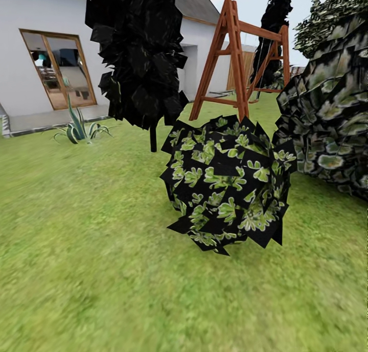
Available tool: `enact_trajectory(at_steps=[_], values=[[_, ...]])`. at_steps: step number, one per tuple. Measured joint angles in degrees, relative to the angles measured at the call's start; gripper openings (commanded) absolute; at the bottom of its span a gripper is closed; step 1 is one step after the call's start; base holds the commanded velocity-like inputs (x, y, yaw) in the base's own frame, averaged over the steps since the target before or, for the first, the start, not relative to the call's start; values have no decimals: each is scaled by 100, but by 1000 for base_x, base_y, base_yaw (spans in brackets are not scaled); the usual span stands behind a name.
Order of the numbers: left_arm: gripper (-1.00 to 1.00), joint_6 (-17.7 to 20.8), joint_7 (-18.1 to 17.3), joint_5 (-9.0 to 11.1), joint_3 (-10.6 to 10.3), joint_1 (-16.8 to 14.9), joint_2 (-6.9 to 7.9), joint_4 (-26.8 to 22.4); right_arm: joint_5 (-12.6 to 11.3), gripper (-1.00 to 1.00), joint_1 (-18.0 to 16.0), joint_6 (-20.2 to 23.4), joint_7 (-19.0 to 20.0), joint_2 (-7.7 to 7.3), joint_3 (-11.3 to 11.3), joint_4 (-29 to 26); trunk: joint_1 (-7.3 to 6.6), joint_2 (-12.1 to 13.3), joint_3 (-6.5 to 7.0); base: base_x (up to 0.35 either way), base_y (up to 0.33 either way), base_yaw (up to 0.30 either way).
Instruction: Take the three Easter eggs out of the wicker basket on the lawn in the garden, then place them on the lawn next to a single tree (choose any tree) so that all three eggs are next to the same tree and none are left in the basket.
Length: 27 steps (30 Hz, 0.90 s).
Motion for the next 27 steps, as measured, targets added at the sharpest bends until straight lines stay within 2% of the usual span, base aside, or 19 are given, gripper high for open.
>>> enact_trajectory(at_steps=[10,21,27], values=[[100,0,0,0,0,0,0,0,5,100,2,0,0,0,22,7,0,0,0,-67,35,-4],[100,0,4,0,0,1,0,-1,7,100,2,1,0,0,27,15,0,0,0,-9,5,185],[100,0,7,0,0,0,0,0,6,100,0,0,0,0,28,17,0,0,9,-1,0,-19]])
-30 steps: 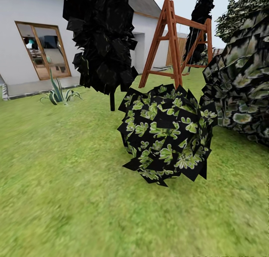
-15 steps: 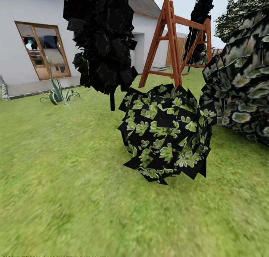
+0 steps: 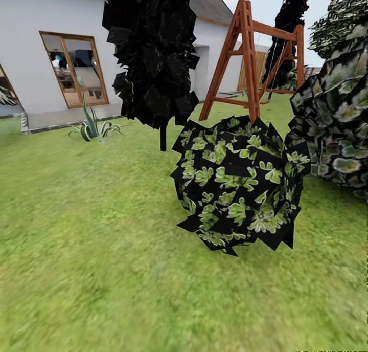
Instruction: Take the three Easter eggs out of the wicker basket on the lawn in the garden, then place them on the lawn next to a single tree (choose any tree) so that all three eggs are next to the same tree and none are left in the basket.
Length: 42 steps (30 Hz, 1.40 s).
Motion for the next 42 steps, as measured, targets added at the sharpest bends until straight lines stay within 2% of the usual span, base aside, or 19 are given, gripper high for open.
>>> enact_trajectory(at_steps=[16,30,42], values=[[100,0,1,0,-1,0,0,0,2,100,-1,0,2,-8,0,-7,1,0,89,-44,0,-214],[100,0,1,0,0,0,0,0,3,100,-1,0,1,-5,-10,-8,3,0,172,-306,0,-239],[100,-1,1,0,0,0,0,0,0,100,2,0,0,-8,-16,-13,3,1,191,-303,103,-67]])
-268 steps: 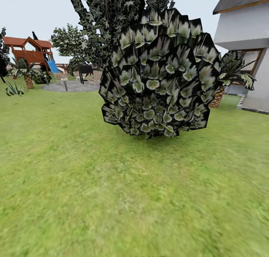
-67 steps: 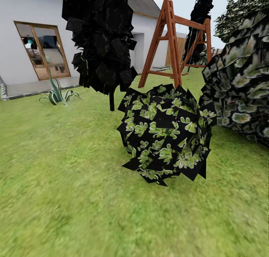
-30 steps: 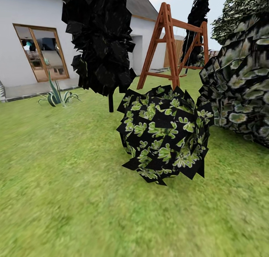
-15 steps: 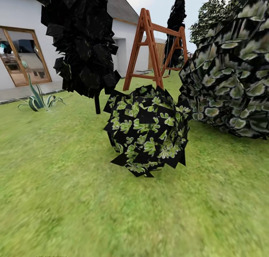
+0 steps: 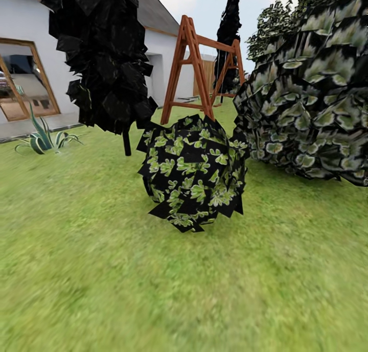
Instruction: Take the three Easter eggs out of the wicker basket on the lawn in the garden, then place them on the lawn next to a single tree (choose any tree) so that all three eggs are next to the same tree and none are left in the basket.
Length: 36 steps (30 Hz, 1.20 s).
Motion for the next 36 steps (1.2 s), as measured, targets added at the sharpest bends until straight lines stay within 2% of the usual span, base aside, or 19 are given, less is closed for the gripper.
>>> enact_trajectory(at_steps=[10,22,27,36], values=[[100,0,0,0,0,0,0,0,2,100,-3,1,0,4,-2,-3,0,0,22,-267,194,-195],[100,0,0,0,0,0,0,0,3,100,0,2,0,5,4,-2,-2,0,28,-188,208,-32],[100,-1,0,0,0,1,2,0,7,100,0,2,0,8,11,2,-3,0,26,-24,230,74],[100,-17,0,0,1,1,18,1,7,100,0,4,0,8,16,3,-3,0,3,-4,221,228]])
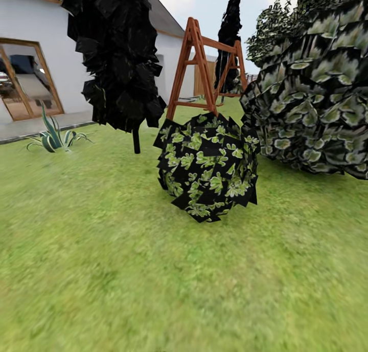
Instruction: Take the three Easter eggs out of the wicker basket on the lawn in the garden, then place them on the lawn next to a single tree (choose any tree) so that all three eggs are next to the same tree and none are left in the basket.
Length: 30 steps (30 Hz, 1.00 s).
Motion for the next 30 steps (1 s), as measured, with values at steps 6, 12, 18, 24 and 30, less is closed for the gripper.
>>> enact_trajectory(at_steps=[6,12,18,24,30], values=[[100,-5,0,0,-1,0,3,0,0,100,-2,0,0,0,3,0,0,0,-18,0,98,262],[100,-92,0,0,0,0,7,-1,0,100,-3,-2,0,0,2,-4,0,0,-37,5,24,238],[100,-177,0,0,1,0,8,4,-1,100,-3,-3,0,0,1,-7,-2,0,-45,134,125,70],[100,-191,0,0,1,0,8,7,0,100,-2,-1,0,0,0,-3,-2,0,-47,209,189,36],[100,-194,0,0,4,0,8,8,-2,100,0,4,0,0,0,0,-3,0,-63,225,203,165]])
